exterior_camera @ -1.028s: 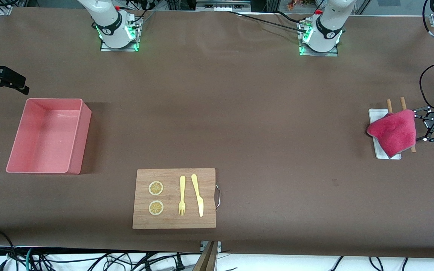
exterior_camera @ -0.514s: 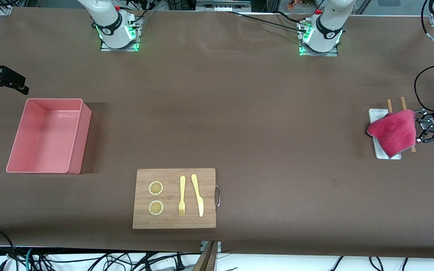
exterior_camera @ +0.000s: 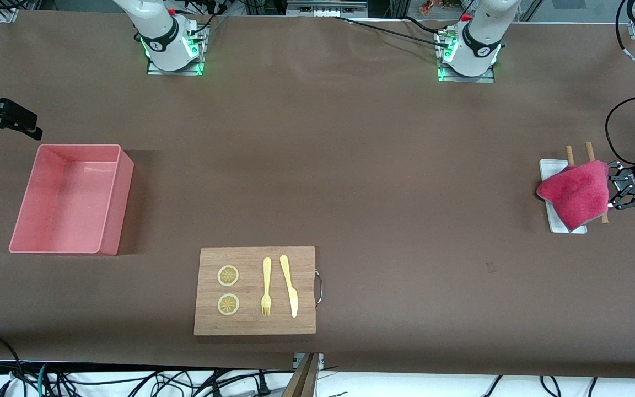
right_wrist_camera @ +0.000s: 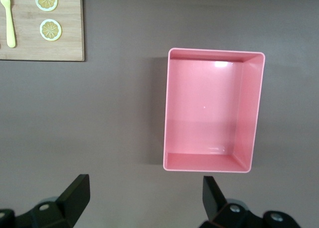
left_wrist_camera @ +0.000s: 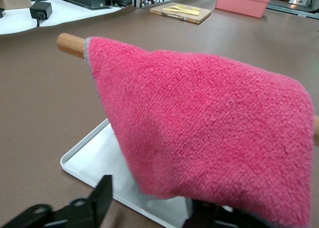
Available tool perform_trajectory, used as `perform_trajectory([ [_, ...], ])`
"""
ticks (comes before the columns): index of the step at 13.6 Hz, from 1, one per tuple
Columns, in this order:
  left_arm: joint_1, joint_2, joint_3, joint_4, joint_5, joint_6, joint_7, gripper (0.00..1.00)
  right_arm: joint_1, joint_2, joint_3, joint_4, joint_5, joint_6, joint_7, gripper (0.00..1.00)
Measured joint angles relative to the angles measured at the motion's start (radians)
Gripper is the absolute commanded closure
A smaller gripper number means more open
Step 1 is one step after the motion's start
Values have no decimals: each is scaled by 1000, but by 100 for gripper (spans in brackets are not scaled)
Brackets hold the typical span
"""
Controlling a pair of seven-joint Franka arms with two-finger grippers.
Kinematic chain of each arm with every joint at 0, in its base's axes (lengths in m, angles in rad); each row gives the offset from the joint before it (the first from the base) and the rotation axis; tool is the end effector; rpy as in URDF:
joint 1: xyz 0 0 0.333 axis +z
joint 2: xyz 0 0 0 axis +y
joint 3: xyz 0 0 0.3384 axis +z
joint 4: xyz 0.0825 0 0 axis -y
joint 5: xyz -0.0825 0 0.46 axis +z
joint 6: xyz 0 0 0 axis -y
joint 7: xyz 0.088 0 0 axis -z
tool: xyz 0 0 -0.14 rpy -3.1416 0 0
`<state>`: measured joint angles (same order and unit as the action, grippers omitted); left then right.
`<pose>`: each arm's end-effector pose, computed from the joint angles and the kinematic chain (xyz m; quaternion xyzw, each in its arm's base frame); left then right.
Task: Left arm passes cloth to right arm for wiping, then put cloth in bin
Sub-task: 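Grasp the pink cloth with the left gripper and lift it off the rod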
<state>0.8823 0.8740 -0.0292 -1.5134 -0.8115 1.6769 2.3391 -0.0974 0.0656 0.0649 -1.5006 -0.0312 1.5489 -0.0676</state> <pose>0.5260 0.4614 0.0746 0.7502 -0.4494 0.3727 0.3102 0.6491 -0.0268 0.6085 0.9997 0.0173 -0.0092 0.0130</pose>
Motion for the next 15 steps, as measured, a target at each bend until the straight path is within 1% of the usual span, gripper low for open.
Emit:
perform_trajectory([
  [1,0,0,0,1,0,0,0,97,0,4,0,-11,0,18,0,0],
  [2,0,0,0,1,0,0,0,100,0,10,0,-26,0,33,0,0],
  [4,0,0,0,2,0,0,0,100,-1,26,0,-46,-2,48,0,0],
  [7,0,0,0,15,0,0,-1,100,-1,37,0,-47,-2,51,0,0],
  [11,0,0,0,69,5,0,-47,100,-1,38,0,-47,-2,51,0,0],
  [15,-3,-21,-1,141,95,-36,-192,100,0,44,31,-47,-1,52,31,0],
])
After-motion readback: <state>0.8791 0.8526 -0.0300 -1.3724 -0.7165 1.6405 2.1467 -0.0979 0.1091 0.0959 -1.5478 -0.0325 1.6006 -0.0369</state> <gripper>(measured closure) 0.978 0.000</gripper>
